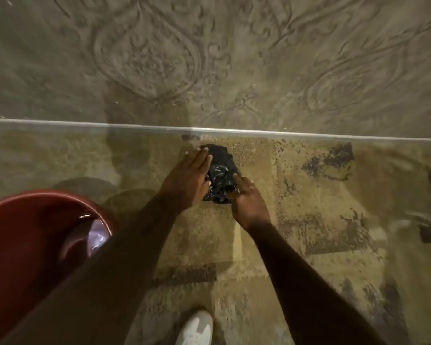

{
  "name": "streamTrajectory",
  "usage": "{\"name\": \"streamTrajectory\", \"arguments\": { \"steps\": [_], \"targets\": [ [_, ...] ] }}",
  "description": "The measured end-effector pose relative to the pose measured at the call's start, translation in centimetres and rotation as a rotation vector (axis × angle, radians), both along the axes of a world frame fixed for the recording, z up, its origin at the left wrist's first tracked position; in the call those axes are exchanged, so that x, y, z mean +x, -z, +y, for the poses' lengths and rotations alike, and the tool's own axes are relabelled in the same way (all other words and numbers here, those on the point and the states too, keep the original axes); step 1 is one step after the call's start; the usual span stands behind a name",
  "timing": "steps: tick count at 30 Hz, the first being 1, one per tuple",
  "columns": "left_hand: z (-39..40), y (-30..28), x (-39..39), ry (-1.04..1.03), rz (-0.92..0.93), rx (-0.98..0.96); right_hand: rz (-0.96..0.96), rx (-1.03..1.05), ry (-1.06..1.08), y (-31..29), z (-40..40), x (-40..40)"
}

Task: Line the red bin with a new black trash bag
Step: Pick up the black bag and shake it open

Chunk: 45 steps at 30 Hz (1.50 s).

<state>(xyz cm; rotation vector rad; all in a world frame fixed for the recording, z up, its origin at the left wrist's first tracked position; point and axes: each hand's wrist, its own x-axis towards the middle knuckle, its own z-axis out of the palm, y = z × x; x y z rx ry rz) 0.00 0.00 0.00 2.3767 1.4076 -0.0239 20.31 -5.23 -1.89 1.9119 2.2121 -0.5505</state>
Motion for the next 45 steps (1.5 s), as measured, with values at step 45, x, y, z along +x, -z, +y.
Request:
{"name": "streamTrajectory", "arguments": {
  "steps": [45],
  "targets": [
    [-18.6,-24.6,-27.8,-0.74,-0.828,-0.55,1.088,-0.097,0.424,-30.7,-7.1,-24.7]
  ]
}}
